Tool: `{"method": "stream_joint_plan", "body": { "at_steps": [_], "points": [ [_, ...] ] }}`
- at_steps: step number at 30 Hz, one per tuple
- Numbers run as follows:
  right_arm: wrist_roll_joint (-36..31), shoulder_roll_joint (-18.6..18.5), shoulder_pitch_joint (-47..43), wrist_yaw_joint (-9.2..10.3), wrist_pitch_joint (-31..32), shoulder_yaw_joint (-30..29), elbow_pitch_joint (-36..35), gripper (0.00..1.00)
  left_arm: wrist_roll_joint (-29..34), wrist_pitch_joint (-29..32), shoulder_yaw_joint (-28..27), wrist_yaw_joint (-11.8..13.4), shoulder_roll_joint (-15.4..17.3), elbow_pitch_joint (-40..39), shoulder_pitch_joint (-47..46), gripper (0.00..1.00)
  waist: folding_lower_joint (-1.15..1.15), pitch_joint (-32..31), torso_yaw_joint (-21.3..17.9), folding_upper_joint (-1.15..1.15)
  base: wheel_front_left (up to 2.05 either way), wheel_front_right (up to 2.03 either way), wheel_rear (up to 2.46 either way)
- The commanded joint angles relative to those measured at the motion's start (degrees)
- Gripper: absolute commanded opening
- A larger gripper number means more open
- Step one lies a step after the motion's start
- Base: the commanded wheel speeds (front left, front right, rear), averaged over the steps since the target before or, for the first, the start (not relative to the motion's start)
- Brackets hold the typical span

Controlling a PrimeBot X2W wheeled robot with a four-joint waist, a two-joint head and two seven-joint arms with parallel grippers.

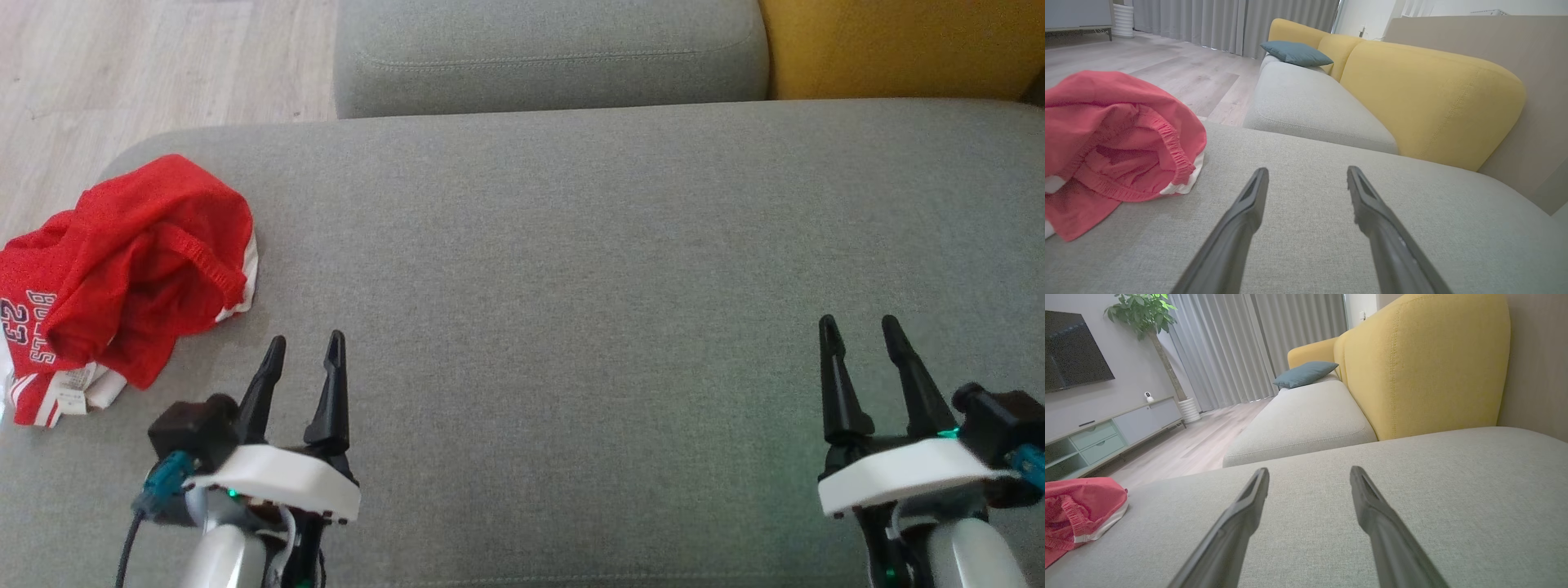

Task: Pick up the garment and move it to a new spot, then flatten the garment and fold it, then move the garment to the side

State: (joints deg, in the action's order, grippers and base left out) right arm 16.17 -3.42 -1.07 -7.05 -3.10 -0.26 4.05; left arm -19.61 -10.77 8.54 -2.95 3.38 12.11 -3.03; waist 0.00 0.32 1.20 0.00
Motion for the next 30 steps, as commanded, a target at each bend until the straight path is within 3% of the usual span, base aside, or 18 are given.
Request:
{"method": "stream_joint_plan", "body": {
  "at_steps": [1, 20, 30],
  "points": [
    [-2.30, -0.03, 0.65, -0.37, -0.85, 1.25, -2.63, 1.00, 2.20, -0.99, -1.21, 0.43, 0.92, -1.68, -3.33, 1.00, 0.00, 0.03, 0.05, 0.00, 0.00, 0.00, 0.00],
    [-12.74, 0.51, -0.42, -0.44, -1.86, 0.53, -3.60, 1.00, 13.47, -4.18, -0.49, 2.12, 0.77, 0.38, -3.88, 1.00, 0.00, 0.19, 0.57, 0.00, 0.00, 0.00, 0.00],
    [-10.80, 0.53, -0.36, -0.44, -1.73, 0.05, -2.96, 1.00, 12.91, -4.23, -0.68, 2.38, 0.51, 1.08, -3.92, 1.00, 0.00, 0.32, 0.64, 0.00, 0.00, 0.00, 0.00]
  ]
}}
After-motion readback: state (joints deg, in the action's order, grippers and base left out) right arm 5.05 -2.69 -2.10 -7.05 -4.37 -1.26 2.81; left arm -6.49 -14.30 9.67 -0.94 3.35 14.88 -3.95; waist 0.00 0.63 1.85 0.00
